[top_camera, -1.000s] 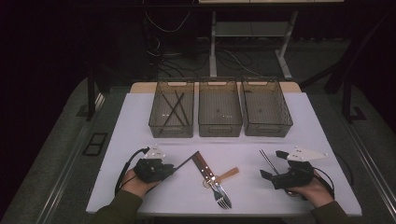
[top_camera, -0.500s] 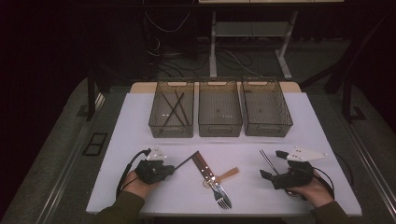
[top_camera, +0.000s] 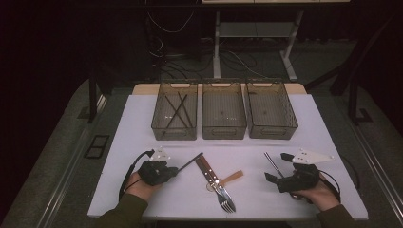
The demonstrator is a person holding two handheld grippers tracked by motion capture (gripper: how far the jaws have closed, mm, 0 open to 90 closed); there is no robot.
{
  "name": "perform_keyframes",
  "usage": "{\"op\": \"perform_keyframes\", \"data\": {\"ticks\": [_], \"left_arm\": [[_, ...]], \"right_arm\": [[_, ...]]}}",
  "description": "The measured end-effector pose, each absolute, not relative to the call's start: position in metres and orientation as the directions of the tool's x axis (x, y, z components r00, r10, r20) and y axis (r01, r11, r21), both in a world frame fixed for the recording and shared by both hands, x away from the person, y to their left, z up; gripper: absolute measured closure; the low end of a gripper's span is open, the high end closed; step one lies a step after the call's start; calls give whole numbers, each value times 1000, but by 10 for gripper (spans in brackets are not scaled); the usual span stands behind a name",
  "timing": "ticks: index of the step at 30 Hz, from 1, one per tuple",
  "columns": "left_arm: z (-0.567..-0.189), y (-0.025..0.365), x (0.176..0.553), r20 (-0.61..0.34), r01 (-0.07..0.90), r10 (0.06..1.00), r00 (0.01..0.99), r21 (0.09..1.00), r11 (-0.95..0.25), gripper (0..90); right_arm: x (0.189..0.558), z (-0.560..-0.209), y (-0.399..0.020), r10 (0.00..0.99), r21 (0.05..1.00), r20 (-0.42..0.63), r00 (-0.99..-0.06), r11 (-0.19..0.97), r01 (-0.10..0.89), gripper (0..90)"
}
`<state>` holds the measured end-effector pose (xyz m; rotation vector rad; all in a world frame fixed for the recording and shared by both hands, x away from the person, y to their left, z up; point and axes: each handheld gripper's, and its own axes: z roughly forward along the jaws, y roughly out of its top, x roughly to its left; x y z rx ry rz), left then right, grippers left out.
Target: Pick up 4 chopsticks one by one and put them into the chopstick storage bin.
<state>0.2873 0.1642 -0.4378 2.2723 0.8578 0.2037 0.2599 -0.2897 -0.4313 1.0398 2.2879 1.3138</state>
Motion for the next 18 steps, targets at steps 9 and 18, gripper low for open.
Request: {"op": "perform_keyframes", "data": {"ticks": [9,18], "left_arm": [[-432,167,290,-110,520,613,783,658,-545,857],[-424,171,293,-117,506,607,786,684,-525,857]], "right_arm": [[260,-431,-290,718,841,92,-689,315,440,28],[260,-431,-290,720,840,95,-687,312,443,28]]}}
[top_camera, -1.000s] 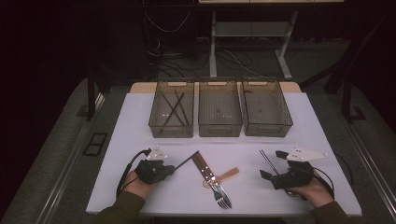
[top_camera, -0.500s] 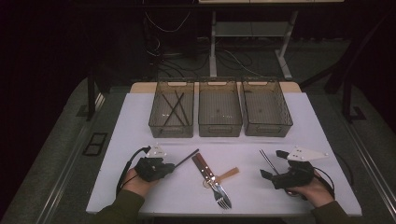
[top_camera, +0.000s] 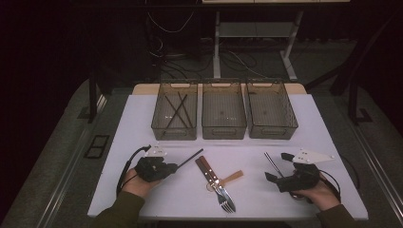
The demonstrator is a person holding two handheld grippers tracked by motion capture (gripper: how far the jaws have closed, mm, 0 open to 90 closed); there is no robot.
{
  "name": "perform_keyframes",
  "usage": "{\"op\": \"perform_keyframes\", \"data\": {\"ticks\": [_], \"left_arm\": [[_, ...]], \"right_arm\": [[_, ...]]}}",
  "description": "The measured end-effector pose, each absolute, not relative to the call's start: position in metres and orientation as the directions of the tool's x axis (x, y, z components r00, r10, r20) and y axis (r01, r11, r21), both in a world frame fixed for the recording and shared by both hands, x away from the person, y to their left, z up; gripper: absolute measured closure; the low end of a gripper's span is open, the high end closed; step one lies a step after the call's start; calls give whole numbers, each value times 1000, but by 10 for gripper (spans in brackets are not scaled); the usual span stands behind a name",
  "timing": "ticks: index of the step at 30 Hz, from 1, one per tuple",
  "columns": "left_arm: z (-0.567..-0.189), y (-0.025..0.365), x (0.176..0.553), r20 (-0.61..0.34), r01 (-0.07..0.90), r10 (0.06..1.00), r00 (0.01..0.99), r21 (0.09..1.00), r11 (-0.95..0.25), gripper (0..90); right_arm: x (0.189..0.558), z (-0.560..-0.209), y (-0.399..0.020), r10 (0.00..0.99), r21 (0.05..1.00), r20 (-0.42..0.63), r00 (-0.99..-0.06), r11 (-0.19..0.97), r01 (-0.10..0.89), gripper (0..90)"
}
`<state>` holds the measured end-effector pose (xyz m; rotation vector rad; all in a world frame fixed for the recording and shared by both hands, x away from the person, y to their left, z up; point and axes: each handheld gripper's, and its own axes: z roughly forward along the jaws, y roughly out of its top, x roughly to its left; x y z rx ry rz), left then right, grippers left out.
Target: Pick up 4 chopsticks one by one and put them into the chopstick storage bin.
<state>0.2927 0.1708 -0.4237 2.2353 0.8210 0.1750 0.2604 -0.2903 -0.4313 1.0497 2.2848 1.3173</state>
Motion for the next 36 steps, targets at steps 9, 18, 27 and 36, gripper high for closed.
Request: {"op": "perform_keyframes", "data": {"ticks": [9,18,27,36], "left_arm": [[-414,173,299,-121,494,609,784,715,-494,857],[-401,170,305,-145,479,596,790,753,-451,857],[-380,163,322,-131,449,595,793,786,-425,857],[-356,156,350,-113,429,610,784,808,-403,857]], "right_arm": [[260,-431,-290,720,841,95,-688,312,443,28],[261,-432,-291,724,840,98,-683,308,447,28],[260,-431,-293,728,842,101,-678,301,448,28],[260,-431,-292,726,844,102,-680,299,445,28]]}}
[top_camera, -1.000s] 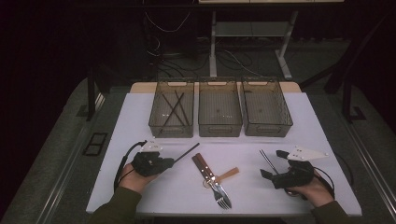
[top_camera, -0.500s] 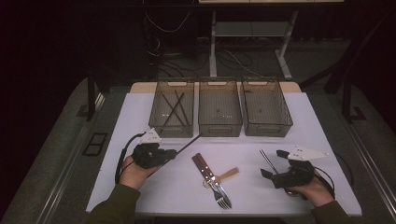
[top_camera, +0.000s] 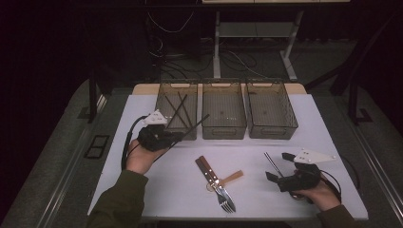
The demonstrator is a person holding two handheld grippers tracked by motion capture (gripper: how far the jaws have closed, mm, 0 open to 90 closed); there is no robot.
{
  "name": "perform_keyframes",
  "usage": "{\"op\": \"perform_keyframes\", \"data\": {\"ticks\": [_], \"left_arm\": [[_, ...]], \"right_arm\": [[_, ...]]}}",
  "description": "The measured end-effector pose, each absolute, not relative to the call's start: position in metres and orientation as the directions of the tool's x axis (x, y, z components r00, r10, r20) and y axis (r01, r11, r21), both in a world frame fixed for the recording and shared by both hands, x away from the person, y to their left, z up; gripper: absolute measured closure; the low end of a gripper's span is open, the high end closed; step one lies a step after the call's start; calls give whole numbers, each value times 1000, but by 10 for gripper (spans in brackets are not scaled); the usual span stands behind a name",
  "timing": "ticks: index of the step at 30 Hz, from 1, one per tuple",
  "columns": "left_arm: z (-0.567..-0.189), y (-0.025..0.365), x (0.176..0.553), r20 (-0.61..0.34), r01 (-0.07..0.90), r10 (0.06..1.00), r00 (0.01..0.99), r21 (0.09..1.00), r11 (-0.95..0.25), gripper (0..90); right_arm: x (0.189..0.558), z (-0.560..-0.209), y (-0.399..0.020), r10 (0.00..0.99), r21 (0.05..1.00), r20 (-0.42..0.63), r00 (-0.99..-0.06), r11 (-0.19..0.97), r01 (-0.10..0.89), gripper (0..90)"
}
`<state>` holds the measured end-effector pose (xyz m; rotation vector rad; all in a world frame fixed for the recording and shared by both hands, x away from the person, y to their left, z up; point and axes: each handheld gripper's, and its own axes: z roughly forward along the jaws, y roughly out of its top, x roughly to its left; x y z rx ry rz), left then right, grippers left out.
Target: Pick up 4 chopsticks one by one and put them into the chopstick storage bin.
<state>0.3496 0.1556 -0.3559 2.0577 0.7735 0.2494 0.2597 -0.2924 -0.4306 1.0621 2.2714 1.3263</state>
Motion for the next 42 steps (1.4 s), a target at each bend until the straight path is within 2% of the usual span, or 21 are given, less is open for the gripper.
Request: {"op": "perform_keyframes", "data": {"ticks": [10,17,32,42], "left_arm": [[-331,153,391,-95,442,664,742,814,-377,858],[-329,153,427,-94,498,736,671,792,-353,858],[-349,154,482,-114,560,850,515,795,-233,858],[-365,146,493,-83,553,856,510,794,-253,857]], "right_arm": [[259,-430,-293,728,846,104,-678,293,445,28],[259,-430,-294,728,849,105,-677,290,443,28],[258,-428,-294,726,856,114,-678,275,439,28],[259,-428,-293,725,859,109,-680,276,432,28]]}}
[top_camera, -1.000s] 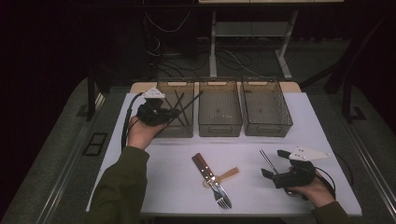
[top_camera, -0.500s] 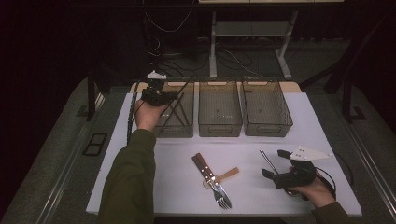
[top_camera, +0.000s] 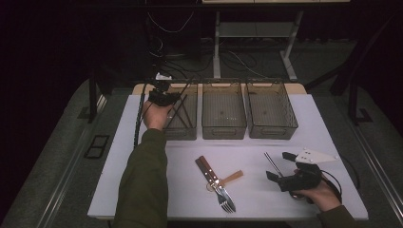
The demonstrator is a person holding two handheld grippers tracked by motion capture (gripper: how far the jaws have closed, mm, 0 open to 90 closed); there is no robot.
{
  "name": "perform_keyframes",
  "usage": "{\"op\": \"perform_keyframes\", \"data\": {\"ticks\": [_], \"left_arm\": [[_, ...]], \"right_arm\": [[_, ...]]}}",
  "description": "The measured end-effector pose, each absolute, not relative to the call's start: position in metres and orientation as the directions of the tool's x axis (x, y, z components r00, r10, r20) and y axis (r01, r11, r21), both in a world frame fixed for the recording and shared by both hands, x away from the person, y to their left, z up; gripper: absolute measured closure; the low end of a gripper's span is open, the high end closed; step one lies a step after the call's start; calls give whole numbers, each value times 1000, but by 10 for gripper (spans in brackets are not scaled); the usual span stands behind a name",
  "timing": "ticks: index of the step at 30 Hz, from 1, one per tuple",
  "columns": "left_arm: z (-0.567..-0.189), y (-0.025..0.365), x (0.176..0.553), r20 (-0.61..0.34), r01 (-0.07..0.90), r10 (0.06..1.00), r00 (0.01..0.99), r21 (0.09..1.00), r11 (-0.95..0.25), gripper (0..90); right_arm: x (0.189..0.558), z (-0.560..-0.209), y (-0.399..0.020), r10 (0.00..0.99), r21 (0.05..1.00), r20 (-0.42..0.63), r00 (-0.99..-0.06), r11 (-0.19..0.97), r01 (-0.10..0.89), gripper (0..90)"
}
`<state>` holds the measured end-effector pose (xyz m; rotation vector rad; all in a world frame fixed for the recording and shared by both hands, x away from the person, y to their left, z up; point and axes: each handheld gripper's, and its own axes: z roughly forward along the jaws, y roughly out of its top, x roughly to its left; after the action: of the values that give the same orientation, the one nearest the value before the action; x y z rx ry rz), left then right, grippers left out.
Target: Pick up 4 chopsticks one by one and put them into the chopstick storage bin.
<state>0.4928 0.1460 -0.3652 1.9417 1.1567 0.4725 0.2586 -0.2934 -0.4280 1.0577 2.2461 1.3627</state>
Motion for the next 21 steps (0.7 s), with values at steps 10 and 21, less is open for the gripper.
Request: {"op": "perform_keyframes", "data": {"ticks": [10,21], "left_arm": [[-379,142,497,-31,588,875,484,752,-298,792],[-367,149,490,-6,569,864,504,755,-326,571]], "right_arm": [[259,-428,-294,724,859,116,-680,271,434,28],[259,-428,-294,723,858,114,-682,275,435,28]]}}
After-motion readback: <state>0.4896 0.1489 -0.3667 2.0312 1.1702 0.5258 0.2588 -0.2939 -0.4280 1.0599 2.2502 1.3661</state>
